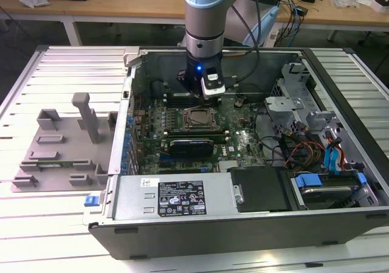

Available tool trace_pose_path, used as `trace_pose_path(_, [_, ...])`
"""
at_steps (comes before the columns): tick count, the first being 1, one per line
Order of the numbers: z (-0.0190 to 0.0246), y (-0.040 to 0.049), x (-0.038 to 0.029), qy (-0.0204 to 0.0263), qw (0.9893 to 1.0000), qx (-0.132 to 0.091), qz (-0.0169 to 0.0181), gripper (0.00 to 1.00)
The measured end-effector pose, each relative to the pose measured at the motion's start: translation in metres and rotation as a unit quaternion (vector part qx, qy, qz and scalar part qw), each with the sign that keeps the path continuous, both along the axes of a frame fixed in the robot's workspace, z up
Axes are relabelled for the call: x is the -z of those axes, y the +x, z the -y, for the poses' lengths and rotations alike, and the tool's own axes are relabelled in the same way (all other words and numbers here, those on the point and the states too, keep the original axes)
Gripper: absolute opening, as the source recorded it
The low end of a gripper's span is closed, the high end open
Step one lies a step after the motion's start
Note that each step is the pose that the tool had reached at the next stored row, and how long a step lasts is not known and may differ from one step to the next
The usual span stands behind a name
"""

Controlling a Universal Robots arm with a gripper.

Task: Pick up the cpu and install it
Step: 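Install the first cpu locking lever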

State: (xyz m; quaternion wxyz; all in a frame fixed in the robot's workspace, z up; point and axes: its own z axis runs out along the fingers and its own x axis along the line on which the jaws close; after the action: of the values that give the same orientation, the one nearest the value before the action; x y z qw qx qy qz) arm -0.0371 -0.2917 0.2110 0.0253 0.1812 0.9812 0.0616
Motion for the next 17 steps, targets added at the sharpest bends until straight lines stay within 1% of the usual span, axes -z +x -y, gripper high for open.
trace_pose_path(1, [-0.0003, 0.0, 0.0003, -0.001, 1.0, 0.001, 0.0011, 0.11])
trace_pose_path(3, [-0.0012, 0.0, 0.0013, -0.0033, 1.0, 0.003, 0.0046, 0.11])
trace_pose_path(5, [-0.0031, -0.0011, 0.0022, -0.004, 1.0, 0.003, 0.0077, 0.11])
trace_pose_path(8, [-0.007, -0.004, 0.0029, -0.0044, 0.9999, 0.003, 0.011, 0.11])
trace_pose_path(9, [-0.0073, -0.005, 0.0033, -0.0053, 0.9999, 0.003, 0.0132, 0.11])
trace_pose_path(10, [-0.0073, -0.0053, 0.0034, -0.006, 0.9999, 0.003, 0.0142, 0.11])
trace_pose_path(13, [-0.0067, -0.0057, 0.0036, -0.0073, 0.9999, 0.003, 0.015, 0.11])
trace_pose_path(17, [-0.0033, -0.0059, 0.0036, -0.0083, 0.9998, 0.003, 0.015, 0.11])
